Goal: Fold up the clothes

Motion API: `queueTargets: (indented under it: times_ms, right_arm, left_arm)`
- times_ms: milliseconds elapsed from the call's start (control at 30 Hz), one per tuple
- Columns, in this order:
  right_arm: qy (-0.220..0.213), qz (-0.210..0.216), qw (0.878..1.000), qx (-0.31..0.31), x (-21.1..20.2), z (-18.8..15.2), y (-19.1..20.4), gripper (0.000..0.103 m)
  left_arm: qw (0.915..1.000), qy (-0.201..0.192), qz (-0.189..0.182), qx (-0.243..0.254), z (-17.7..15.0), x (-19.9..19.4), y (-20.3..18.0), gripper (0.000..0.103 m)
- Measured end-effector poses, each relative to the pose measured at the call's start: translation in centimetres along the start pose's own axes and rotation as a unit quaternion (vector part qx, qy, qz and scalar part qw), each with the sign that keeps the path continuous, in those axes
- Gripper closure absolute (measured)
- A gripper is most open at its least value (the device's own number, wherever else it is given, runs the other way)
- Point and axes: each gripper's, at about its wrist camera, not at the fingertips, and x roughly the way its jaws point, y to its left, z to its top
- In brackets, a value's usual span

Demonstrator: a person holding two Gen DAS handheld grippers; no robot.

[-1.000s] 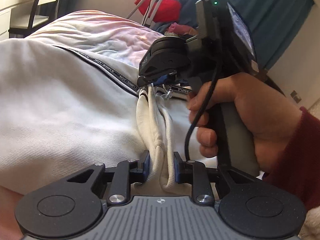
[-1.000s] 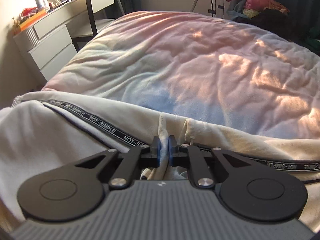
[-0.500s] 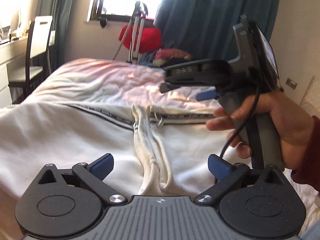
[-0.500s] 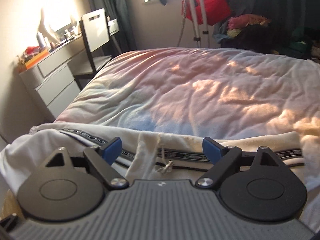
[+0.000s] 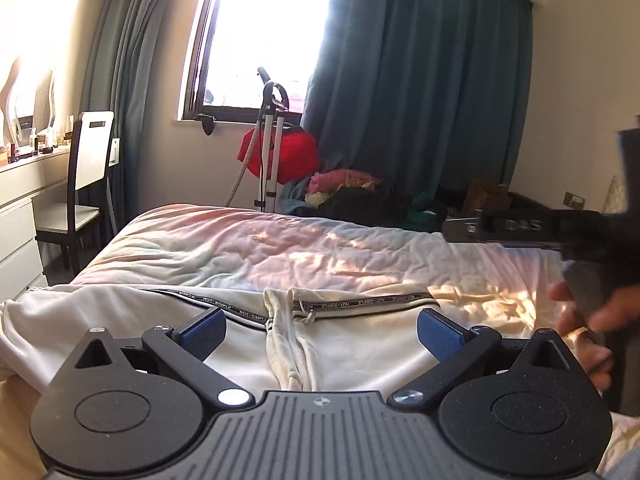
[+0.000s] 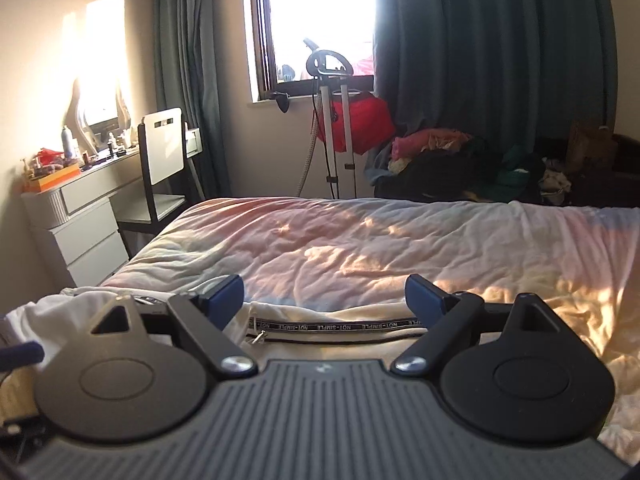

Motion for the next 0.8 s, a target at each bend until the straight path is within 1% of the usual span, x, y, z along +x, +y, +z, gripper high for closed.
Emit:
queueTargets:
  times_ms: [133, 233, 333, 400, 467, 500, 567, 667, 800]
  right_arm:
    - [-0.020, 0.001, 1.000, 0.024, -3.9, -2.1, -0.3, 0.014]
    - [-0.035, -0.003, 0.998, 0.052, -5.8, -4.0, -0.8, 0.014]
    - [-0.050, -0.023, 0.995, 0.081, -6.9, -7.1, -1.7, 0.014]
    - [-0.049, -0.033, 0.994, 0.093, -7.3, -9.1, -2.4, 0.014]
    - [-0.042, -0.048, 0.994, 0.090, -7.2, -10.0, -2.9, 0.014]
    - [-0.042, -0.053, 0.994, 0.084, -7.0, -9.9, -3.0, 0.014]
    - [-0.042, -0.061, 0.995, 0.073, -6.7, -9.7, -3.1, 0.014]
    - [-0.042, -0.066, 0.995, 0.063, -6.4, -9.8, -2.9, 0.014]
    - [-0.036, -0.060, 0.996, 0.053, -6.4, -10.2, -2.6, 0.014]
  left_arm:
    - [0.9998, 0.005, 0.003, 0.019, -0.7, 0.0, -1.0, 0.000]
    - [0.9995, -0.002, 0.007, 0.031, -1.4, 0.0, -1.8, 0.000]
    - [0.9986, -0.017, 0.024, 0.043, -2.2, 0.5, -2.7, 0.000]
    - [0.9982, -0.013, 0.026, 0.052, -2.6, 1.0, -3.2, 0.000]
    - [0.9986, -0.004, 0.020, 0.049, -2.9, 1.7, -3.4, 0.000]
    - [0.9987, 0.001, 0.018, 0.047, -3.0, 2.0, -3.5, 0.000]
    - [0.9990, 0.007, 0.017, 0.041, -3.1, 2.6, -3.4, 0.000]
    - [0.9987, 0.032, 0.040, 0.002, -2.7, 3.2, -0.9, 0.000]
    - [0.9942, 0.065, 0.070, -0.050, -2.0, 4.1, 2.4, 0.000]
